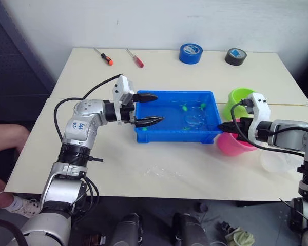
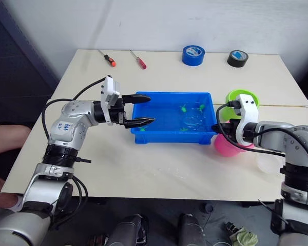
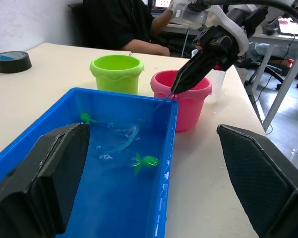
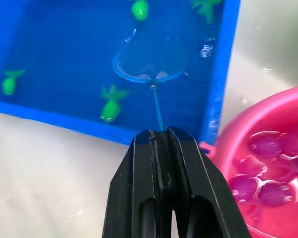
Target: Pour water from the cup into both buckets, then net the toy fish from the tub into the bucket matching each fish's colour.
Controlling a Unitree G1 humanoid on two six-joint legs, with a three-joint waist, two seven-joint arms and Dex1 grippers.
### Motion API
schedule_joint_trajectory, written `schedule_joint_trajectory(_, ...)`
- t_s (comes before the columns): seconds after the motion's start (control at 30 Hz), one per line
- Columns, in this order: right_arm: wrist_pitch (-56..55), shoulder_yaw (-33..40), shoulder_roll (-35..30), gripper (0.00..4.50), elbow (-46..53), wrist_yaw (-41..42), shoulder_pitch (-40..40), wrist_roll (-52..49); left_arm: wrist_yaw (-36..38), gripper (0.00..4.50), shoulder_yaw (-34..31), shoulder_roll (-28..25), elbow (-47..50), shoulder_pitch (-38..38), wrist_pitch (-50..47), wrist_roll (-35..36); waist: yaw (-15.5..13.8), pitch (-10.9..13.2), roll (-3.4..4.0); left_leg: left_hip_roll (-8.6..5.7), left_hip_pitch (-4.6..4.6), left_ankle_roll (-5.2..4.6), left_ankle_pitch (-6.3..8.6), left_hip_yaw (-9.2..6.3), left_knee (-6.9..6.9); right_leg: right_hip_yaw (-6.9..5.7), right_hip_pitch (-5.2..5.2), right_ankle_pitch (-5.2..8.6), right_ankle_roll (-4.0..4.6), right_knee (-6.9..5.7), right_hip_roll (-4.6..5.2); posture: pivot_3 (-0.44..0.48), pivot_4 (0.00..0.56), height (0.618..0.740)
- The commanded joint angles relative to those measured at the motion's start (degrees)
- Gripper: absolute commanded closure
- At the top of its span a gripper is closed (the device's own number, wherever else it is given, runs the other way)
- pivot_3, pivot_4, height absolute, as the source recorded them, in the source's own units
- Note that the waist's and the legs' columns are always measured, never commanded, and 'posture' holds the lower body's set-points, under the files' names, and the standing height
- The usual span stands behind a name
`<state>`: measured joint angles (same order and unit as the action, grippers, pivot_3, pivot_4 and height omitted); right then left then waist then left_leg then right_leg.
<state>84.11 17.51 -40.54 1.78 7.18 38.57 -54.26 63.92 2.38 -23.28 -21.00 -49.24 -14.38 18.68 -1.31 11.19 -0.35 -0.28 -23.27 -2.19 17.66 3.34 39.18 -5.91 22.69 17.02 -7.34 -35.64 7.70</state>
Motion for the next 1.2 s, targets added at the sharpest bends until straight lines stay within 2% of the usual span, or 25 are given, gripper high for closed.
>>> schedule_joint_trajectory(0.03,1.05,3.16,1.29,4.5,-0.99,-2.07,2.28,2.71,-0.09,0.03,-1.08,-0.08,0.93,-1.69,0.89,0.7,0.01,0.0,0.0,0.0,0.0,0.0,0.0,0.0,-0.01,0.0,0.01,0.0,0.0,0.0,0.0,0.0,0.15,0.74)
schedule_joint_trajectory(0.23,-1.77,2.29,4.31,4.5,-5.96,-4.0,6.17,9.46,-0.46,0.03,-1.61,-0.64,1.14,-1.63,0.91,0.7,0.02,0.0,0.0,-0.01,0.0,0.0,0.0,0.03,-0.02,0.01,0.02,0.0,0.0,0.0,0.0,0.0,0.15,0.74)
schedule_joint_trajectory(0.57,-9.5,-1.79,6.44,4.5,-8.94,-1.08,8.53,17.33,-1.07,0.03,-1.92,-1.31,2.63,-0.66,0.45,0.95,0.07,0.0,0.0,-0.02,0.0,0.0,0.0,0.04,-0.03,0.01,0.04,0.0,0.0,-0.02,0.0,0.0,0.15,0.74)
schedule_joint_trajectory(0.73,-16.75,-7.88,3.88,4.5,-7.3,5.54,6.81,21.8,-1.13,0.03,-2.1,-1.17,2.86,-0.67,0.26,0.88,0.09,0.0,0.0,-0.03,0.0,0.0,0.0,0.04,-0.04,0.02,0.05,0.0,0.0,-0.02,0.0,0.0,0.15,0.74)
schedule_joint_trajectory(0.87,-21.31,-12.1,0.47,4.5,-1.17,11.75,3.59,23.63,-0.94,0.03,-2.06,-1.13,2.54,-1.0,0.32,0.86,0.04,0.0,0.0,-0.03,0.0,0.0,0.0,0.04,-0.04,0.01,0.06,0.0,0.0,-0.01,0.0,0.0,0.15,0.74)
schedule_joint_trajectory(1.2,-27.74,-10.31,-1.07,4.5,9.08,16.21,-5.36,26.03,-0.38,0.03,-1.74,-0.58,0.16,-2.29,1.05,0.35,0.04,0.0,0.0,-0.01,0.0,0.01,0.0,0.06,-0.05,0.0,0.06,0.0,0.0,0.0,-0.02,0.0,0.15,0.74)
